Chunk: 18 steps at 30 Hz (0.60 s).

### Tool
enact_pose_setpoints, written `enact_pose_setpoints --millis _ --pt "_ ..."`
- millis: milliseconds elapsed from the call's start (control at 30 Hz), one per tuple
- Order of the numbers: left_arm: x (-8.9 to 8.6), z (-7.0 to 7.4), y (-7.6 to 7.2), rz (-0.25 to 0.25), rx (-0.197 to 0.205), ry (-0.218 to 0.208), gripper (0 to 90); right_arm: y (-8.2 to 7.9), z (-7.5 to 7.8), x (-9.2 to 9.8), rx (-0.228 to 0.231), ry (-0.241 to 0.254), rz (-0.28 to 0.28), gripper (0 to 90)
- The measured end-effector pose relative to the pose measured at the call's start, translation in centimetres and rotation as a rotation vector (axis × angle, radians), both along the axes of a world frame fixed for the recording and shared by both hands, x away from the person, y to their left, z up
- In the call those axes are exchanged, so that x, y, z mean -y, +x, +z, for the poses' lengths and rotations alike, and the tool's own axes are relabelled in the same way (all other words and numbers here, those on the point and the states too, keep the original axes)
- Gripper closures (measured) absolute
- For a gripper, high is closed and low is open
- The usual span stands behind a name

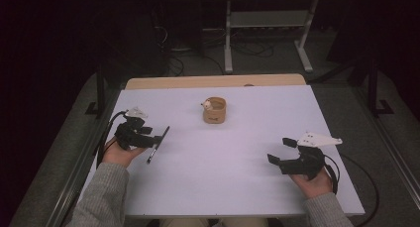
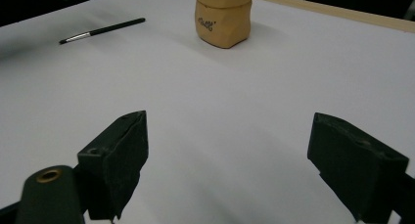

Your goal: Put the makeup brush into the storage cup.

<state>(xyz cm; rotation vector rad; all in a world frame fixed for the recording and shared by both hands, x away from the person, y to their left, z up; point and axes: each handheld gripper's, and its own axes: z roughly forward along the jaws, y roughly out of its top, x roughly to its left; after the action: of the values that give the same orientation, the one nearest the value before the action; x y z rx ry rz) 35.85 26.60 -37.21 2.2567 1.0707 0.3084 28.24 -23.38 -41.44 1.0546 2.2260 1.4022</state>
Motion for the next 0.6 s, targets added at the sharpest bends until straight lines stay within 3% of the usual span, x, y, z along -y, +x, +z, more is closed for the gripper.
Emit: enact_pose_setpoints --millis 600 --pt "-0.2 -1.8 1.7 0.046 -0.096 0.049 49.9 0.1 -0.2 0.2 -0.011 0.008 0.0 14.2"
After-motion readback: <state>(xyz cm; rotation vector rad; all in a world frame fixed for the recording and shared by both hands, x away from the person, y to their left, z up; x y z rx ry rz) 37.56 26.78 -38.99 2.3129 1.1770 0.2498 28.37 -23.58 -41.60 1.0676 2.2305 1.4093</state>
